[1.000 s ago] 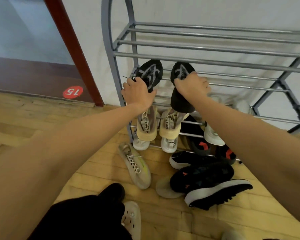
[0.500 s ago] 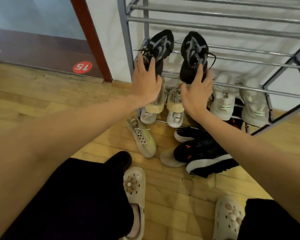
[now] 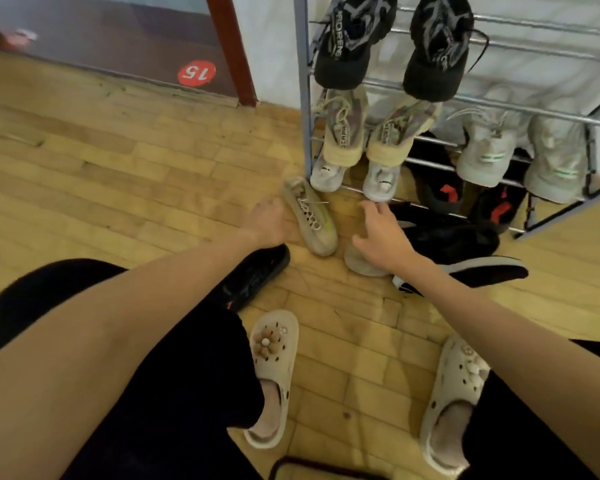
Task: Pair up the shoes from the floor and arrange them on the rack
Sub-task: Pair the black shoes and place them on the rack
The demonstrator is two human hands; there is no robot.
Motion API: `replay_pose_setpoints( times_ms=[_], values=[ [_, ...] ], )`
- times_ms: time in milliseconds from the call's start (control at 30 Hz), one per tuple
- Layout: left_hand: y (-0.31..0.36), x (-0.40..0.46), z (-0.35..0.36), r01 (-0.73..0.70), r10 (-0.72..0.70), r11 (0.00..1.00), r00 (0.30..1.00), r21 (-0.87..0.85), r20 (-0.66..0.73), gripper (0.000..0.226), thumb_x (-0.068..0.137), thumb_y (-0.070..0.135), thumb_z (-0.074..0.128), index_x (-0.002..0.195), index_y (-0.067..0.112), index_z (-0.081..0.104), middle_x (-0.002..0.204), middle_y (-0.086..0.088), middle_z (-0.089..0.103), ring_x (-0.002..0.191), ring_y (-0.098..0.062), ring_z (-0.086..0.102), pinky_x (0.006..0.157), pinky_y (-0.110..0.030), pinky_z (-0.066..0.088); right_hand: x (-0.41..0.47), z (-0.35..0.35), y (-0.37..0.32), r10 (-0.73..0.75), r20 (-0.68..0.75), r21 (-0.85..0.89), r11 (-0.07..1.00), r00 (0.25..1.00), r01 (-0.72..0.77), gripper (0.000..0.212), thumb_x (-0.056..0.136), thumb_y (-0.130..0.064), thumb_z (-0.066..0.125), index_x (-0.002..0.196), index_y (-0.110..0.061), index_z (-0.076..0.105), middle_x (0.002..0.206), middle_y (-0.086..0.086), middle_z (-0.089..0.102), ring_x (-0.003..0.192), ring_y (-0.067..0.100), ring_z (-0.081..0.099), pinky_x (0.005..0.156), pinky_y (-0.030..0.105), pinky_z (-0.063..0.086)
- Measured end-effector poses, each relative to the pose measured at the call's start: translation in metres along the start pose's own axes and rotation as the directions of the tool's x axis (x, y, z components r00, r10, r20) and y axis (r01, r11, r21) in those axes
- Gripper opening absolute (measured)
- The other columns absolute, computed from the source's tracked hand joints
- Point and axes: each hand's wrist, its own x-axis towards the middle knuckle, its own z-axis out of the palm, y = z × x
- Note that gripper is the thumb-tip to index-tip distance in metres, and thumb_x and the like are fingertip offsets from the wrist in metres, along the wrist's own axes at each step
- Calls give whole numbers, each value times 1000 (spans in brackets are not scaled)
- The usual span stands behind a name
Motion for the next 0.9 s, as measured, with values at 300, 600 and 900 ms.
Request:
replay_pose_setpoints(
  times_ms=[300,600,900],
  values=[
    [-98,31,112,214,-232,970,957,113,177,116,67,60,76,148,4,15,141,-23,39,130,-38,40,108,-47,36,28,111,-3,40,315,21,999,948,-49,56,96,-17,48,145,-3,23,145,20,30,129,35,41,103,41,41],
    [-97,48,152,215,-215,971,977,108,-15,88,69,40,82,136,6,36,130,-20,50,122,-40,47,103,-50,37,25,138,13,97,313,77,989,945,-128,57,97,-18,46,146,-3,23,148,21,32,136,34,34,108,39,35],
    [-42,33,121,-413,433,883,900,225,-45,88,72,31,80,146,18,35,135,-14,48,127,-33,43,112,-46,29,12,87,33,221,251,414,856,942,-311,51,99,-24,47,147,-11,33,145,11,44,133,25,43,109,39,37]
  ],
)
